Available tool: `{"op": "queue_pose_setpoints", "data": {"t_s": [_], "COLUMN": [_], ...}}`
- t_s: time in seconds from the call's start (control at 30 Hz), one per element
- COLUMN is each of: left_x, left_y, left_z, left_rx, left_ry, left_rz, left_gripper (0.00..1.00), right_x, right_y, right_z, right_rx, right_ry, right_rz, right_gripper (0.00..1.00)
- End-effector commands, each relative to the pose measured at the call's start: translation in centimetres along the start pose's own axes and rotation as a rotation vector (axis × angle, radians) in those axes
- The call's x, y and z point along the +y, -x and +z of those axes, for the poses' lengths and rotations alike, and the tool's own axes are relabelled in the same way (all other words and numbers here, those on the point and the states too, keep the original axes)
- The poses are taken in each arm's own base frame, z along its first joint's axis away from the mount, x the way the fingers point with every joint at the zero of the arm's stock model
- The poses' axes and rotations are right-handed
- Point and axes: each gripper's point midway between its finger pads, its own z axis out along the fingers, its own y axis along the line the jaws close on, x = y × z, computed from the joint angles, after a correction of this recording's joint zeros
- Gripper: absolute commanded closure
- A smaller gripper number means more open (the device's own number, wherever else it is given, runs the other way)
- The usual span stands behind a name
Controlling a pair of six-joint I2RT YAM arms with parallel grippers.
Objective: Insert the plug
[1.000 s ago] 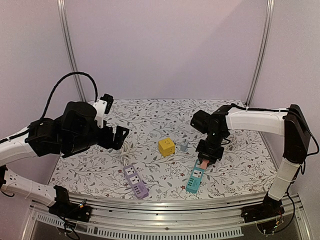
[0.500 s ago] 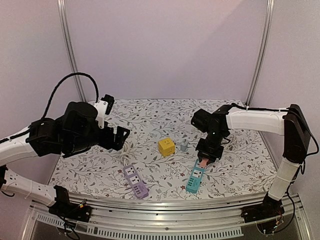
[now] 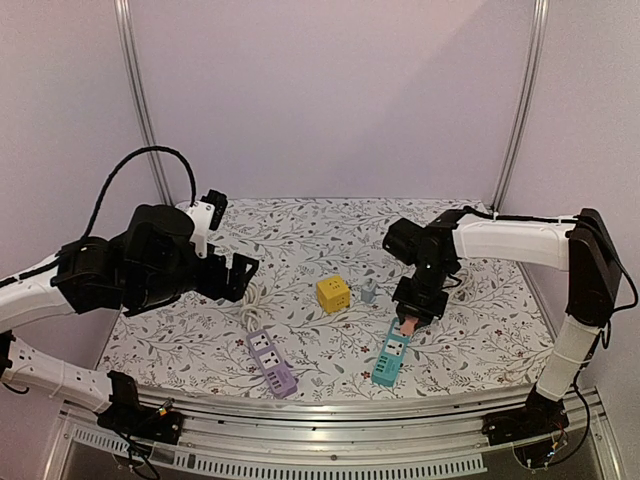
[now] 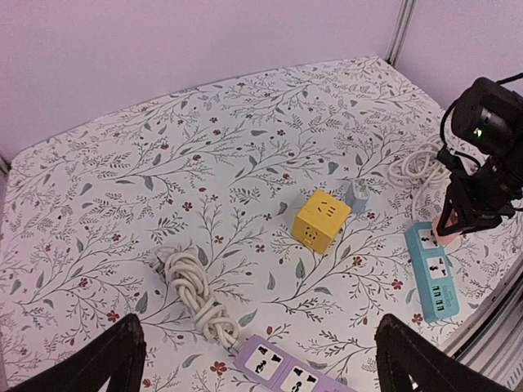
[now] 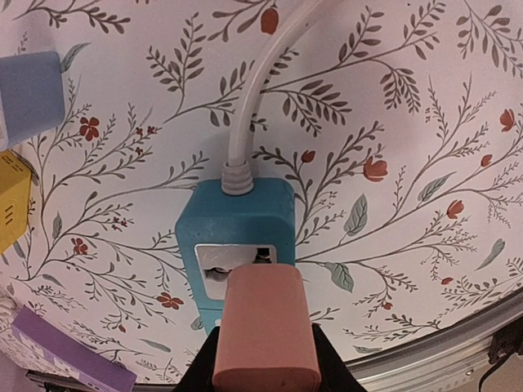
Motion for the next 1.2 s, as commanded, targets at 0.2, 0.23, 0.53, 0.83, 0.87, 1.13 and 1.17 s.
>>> {"op": "queue_pose_setpoints", "data": {"t_s": [0.2,0.23,0.53,0.83,0.87,1.13,1.17], "left_x": [0.7,0.7,1.0,1.3,1.3,1.3,1.3], "left_y": [-0.6,-0.6,-0.8,-0.9,-0.9,-1.2,-1.2], "left_z": [0.1,0.0,-0.2,-0.4,-0.4,-0.3,-0.3], "left_rx": [0.016,0.015,0.012,0.008,0.007,0.007,0.007], "left_ry": [0.014,0.012,0.019,0.021,0.020,0.017,0.017], "left_rz": [0.001,0.001,-0.007,-0.012,-0.012,-0.024,-0.027], "left_gripper": [0.02,0.02,0.02,0.02,0.02,0.02,0.02], "right_x": [-1.5,-1.3,-0.1,-1.6,-1.8,-1.9,-2.1], "right_y": [-0.6,-0.6,-0.6,-0.6,-0.7,-2.0,-2.0], "right_z": [1.1,1.2,1.3,1.5,1.2,1.0,1.0], "right_rx": [0.025,0.027,0.034,0.032,0.033,0.084,0.086], "right_ry": [-0.022,-0.017,0.030,-0.036,-0.033,0.010,0.006], "right_rz": [0.021,0.020,0.016,0.018,0.018,-0.011,-0.011], "right_gripper": [1.00,1.00,1.00,1.00,1.00,1.00,1.00]}}
